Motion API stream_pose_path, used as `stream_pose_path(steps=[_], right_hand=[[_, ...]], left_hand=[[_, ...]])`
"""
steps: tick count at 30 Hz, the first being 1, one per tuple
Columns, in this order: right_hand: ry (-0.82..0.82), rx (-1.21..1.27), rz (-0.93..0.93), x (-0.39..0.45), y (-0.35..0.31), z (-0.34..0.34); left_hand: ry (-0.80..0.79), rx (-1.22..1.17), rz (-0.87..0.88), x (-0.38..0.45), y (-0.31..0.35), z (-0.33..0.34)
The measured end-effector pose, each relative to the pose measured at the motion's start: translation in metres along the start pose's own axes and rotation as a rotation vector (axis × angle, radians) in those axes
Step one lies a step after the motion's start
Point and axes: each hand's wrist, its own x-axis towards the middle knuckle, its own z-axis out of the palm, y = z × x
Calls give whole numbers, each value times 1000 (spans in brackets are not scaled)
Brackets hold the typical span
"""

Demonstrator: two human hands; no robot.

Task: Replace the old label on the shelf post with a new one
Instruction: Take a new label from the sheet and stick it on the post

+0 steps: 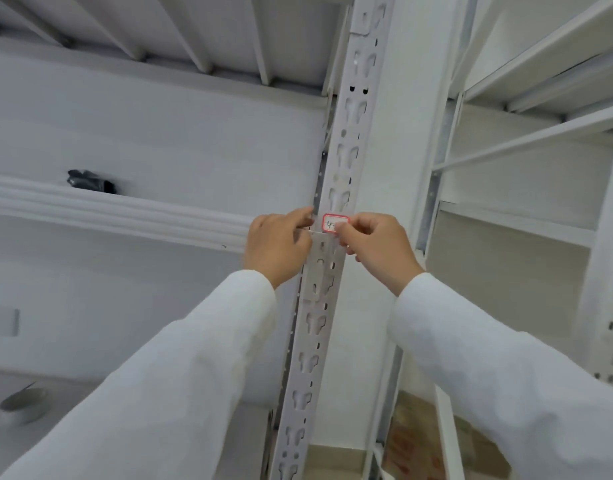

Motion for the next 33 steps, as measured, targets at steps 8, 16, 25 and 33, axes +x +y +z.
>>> stream_pose_path(steps=[8,16,25,33], right_hand=[[84,-8,43,4,2,13],[134,75,57,4,1,17],[77,145,9,2,1,16],[127,89,11,3,1,18]], left_hand=[[20,22,23,5,-1,4],[-19,63,32,2,-1,3],[-46,65,25,3,-2,3],[-34,49,11,2,0,2]])
